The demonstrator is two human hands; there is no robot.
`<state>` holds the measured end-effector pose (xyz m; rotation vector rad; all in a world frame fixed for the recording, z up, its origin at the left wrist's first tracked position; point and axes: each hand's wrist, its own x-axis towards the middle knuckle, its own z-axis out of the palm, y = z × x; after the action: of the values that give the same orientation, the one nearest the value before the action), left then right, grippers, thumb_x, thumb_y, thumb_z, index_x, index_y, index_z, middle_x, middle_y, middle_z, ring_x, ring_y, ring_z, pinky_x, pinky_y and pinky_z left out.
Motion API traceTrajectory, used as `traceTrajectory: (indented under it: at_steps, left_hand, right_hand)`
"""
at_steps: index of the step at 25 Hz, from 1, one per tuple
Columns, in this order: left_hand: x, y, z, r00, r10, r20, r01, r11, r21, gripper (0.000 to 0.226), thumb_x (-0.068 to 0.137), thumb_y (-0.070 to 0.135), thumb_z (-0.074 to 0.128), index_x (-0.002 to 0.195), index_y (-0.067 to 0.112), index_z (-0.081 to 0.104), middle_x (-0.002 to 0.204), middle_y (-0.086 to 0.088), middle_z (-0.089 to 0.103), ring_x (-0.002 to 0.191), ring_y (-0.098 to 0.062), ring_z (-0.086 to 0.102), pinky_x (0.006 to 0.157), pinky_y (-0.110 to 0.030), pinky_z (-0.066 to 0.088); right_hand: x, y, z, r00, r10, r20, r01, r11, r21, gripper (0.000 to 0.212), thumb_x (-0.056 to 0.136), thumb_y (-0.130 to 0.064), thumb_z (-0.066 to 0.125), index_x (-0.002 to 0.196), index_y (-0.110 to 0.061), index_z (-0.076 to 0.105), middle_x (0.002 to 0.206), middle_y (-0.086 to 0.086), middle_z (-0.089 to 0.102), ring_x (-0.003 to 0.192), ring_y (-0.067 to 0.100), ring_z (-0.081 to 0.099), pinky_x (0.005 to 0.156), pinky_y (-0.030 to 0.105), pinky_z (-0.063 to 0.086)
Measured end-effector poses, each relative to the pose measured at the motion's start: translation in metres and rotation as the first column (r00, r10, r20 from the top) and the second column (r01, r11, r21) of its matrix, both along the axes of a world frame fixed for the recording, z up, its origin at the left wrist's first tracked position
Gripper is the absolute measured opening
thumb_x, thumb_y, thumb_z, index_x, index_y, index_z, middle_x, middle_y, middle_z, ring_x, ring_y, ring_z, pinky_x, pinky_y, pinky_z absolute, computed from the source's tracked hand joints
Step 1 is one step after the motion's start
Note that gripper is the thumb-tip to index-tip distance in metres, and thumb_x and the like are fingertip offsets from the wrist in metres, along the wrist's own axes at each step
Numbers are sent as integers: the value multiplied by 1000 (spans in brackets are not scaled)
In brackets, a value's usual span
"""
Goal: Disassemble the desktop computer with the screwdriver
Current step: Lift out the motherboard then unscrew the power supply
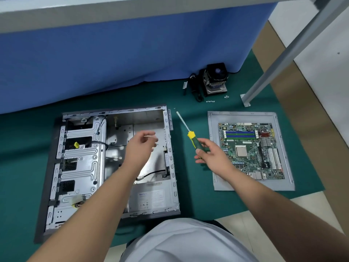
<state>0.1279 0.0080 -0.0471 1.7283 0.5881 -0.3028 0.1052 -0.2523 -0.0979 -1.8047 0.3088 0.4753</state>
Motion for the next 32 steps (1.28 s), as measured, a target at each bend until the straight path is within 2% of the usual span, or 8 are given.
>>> traceTrajectory:
  at_steps: [3,9,12,15,18,25,29,32]
  left_hand:
    - [9,-9,10,992,128,18,-116,944,-309,17,101,17,64,116,9,66,98,-9,76,80,-22,72,82,-31,61]
    - [2,4,8,979,198,-44,-198,881,-430,15,99,8,66,105,-6,68,88,-17,75,80,-21,75,81,-27,61]
    - [-7,12,10,974,180,-137,-226,760,-609,20,98,8,66,110,-8,65,91,-18,76,85,-21,76,79,-23,62]
    - [-15,5,12,982,101,-160,-182,740,-647,19,98,9,66,110,-6,67,98,-20,77,85,-19,77,76,-22,61]
    - [-17,1,10,989,34,-145,-115,794,-596,18,97,10,68,106,-5,69,101,-21,77,84,-21,76,75,-23,61]
    - [-11,11,-21,974,141,-176,-188,940,-285,12,103,6,59,108,-2,66,96,-18,71,81,-24,68,89,-36,60]
    - [-17,2,-51,920,-176,-349,136,981,-135,20,104,-2,50,102,4,68,98,-16,72,74,-18,67,65,-20,57]
    - [-11,-3,-72,821,-372,-432,417,909,11,29,97,-9,47,98,5,73,101,-16,75,88,-26,67,82,-30,56]
  right_hand:
    - [-2,-1,21,975,200,95,-190,977,-100,39,101,-14,62,125,-45,61,115,-1,53,79,12,71,79,27,57]
    - [8,-1,50,929,329,170,-277,922,-270,38,99,-12,66,132,-31,65,116,-1,58,94,13,61,90,20,46]
    - [15,5,60,984,-161,74,140,963,232,28,96,-5,67,121,-19,67,106,9,63,78,17,64,79,25,55]
    - [16,23,59,885,-429,-183,448,675,586,24,98,-7,65,117,-16,54,102,20,69,84,33,74,78,36,62]
    - [11,32,51,857,-463,-225,496,624,603,38,96,-3,68,122,-18,44,115,29,65,99,47,72,85,48,61]
    - [13,-7,38,758,-642,-112,604,628,491,56,98,-2,64,139,-30,38,121,23,60,96,37,75,81,40,63]
    - [-2,-19,10,763,-633,-129,634,695,339,62,100,-3,63,144,-34,33,115,20,64,93,33,77,80,37,63]
    - [-11,-17,-12,767,-615,-183,639,706,305,59,100,-1,62,142,-31,33,118,22,62,92,34,76,78,36,63]
